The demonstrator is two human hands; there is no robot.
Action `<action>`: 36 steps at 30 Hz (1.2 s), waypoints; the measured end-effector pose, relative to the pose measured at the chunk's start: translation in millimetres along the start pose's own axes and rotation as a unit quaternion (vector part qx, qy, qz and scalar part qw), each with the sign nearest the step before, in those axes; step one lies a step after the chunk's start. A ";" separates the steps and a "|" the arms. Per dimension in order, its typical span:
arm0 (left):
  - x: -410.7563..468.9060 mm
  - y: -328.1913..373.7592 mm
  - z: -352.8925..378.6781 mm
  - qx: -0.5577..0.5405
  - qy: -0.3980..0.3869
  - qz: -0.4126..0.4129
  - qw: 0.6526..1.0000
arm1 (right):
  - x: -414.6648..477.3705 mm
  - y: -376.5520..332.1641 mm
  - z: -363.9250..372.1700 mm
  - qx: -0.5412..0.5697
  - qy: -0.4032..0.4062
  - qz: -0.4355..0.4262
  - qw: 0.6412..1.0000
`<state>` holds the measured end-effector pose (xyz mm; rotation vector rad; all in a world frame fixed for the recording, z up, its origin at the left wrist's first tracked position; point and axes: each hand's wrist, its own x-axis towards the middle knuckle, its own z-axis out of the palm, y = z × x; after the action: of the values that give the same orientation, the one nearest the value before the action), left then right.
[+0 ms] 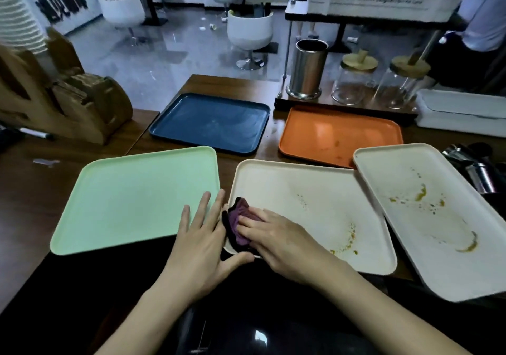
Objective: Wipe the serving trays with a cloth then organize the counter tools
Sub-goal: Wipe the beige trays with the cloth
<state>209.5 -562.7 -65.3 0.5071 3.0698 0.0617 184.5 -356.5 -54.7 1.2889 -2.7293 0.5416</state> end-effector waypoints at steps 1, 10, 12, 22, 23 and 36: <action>1.5 -2.2 -0.7 -0.008 0.001 0.015 1.000 | 0.5 2.0 1.9 0.002 -0.008 0.006 1.000; 6.1 -10.0 -0.7 0.072 0.035 0.077 0.994 | 13.0 31.8 0.3 -0.016 0.016 0.127 0.992; 4.8 -8.1 -3.1 0.074 0.045 0.082 0.993 | 9.4 51.6 -6.4 -0.017 0.041 0.199 0.979; 13.4 -15.3 -12.0 0.074 -0.004 0.080 0.994 | -15.4 78.6 -22.0 -0.108 0.070 0.393 0.910; 15.2 -16.4 -13.1 0.065 -0.016 0.078 0.995 | -10.4 78.2 -18.7 -0.120 0.067 0.388 0.911; 16.3 -11.7 -30.2 0.061 -0.085 0.027 0.994 | 88.6 48.5 19.0 -0.052 0.046 0.272 0.960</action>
<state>189.2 -569.6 -36.0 0.5706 2.9051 -0.1611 92.2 -399.7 -67.1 0.4601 -2.9696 0.4647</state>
